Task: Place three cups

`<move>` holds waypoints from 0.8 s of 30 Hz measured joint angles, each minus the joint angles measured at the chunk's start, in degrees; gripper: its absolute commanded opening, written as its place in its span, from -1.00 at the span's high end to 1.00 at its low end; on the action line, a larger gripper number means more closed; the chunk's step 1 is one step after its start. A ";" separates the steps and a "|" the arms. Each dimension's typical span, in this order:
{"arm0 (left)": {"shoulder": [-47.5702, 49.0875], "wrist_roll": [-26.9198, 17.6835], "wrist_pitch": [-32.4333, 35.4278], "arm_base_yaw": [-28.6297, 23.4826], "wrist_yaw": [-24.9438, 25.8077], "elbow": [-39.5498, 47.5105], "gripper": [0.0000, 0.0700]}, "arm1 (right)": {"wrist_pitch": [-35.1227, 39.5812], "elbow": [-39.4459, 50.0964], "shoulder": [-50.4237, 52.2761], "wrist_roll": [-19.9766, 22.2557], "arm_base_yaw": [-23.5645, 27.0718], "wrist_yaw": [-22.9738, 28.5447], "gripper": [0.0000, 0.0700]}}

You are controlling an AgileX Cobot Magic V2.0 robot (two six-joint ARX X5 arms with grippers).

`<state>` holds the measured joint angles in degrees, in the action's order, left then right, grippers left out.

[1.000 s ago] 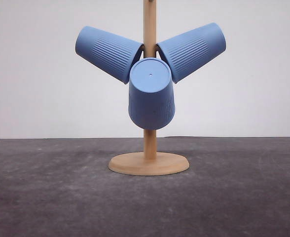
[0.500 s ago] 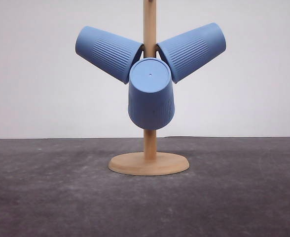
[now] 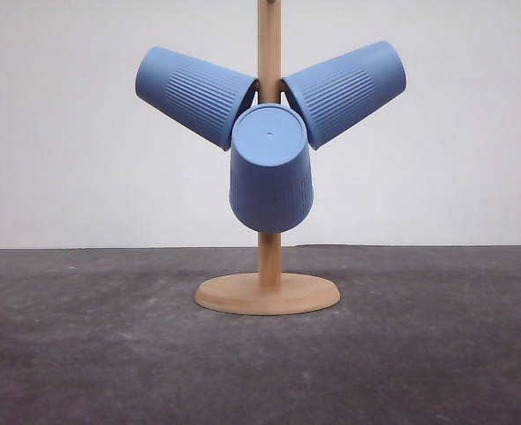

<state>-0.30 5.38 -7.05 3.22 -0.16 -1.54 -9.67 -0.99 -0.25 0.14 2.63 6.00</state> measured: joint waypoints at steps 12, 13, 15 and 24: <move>0.00 0.01 -0.01 0.00 0.00 0.00 0.97 | 0.00 0.00 0.00 0.00 0.00 0.00 0.96; 0.00 0.01 -0.02 0.00 0.00 0.00 0.97 | 0.00 0.00 0.00 0.00 0.00 0.00 0.96; 0.00 0.01 -0.01 0.00 0.00 0.00 0.97 | 0.00 0.00 0.00 0.00 0.00 0.00 0.96; 0.00 0.01 -0.01 0.00 0.00 0.00 0.97 | 0.00 0.00 -0.01 0.00 0.00 0.00 0.96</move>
<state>-0.30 5.39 -7.06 3.22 -0.16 -1.54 -9.67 -0.99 -0.26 0.14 2.63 6.00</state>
